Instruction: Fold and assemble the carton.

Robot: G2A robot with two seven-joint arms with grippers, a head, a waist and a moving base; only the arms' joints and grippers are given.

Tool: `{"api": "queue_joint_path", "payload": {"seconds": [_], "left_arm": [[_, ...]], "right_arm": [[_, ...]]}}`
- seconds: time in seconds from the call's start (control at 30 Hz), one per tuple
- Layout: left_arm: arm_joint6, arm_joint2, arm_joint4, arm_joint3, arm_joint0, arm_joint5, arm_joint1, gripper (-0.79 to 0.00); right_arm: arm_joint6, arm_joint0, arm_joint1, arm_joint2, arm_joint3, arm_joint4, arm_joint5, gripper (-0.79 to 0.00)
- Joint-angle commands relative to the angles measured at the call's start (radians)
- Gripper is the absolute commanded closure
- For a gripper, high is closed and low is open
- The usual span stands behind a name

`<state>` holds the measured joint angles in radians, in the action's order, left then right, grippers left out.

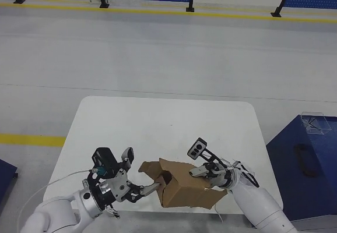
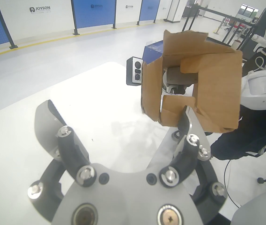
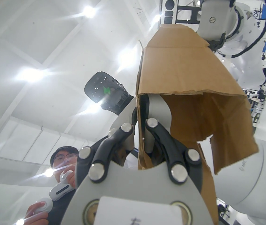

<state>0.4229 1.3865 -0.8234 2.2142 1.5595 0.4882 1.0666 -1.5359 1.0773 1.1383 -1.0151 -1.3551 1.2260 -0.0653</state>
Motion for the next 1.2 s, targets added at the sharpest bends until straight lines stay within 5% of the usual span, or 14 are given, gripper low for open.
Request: {"api": "queue_joint_path", "payload": {"seconds": [0.0,0.27,0.6,1.17], "left_arm": [[0.021,-0.018,-0.019,-0.005,-0.012,-0.008,0.0,-0.785],[0.022,-0.052,-0.078,-0.013,-0.032,-0.044,0.002,-0.785],[0.001,0.055,-0.005,-0.011,-0.013,-0.119,-0.001,-0.785],[0.057,-0.065,-0.096,-0.018,-0.041,-0.12,0.003,-0.785]], "right_arm": [[0.0,-0.002,-0.004,0.003,-0.003,-0.02,0.019,0.0],[0.0,-0.007,-0.021,-0.012,0.002,-0.111,0.127,0.0],[0.033,-0.019,-0.037,-0.078,0.057,-0.286,0.295,0.0],[0.0,0.0,-0.025,-0.058,0.03,-0.241,0.239,0.0]]}}
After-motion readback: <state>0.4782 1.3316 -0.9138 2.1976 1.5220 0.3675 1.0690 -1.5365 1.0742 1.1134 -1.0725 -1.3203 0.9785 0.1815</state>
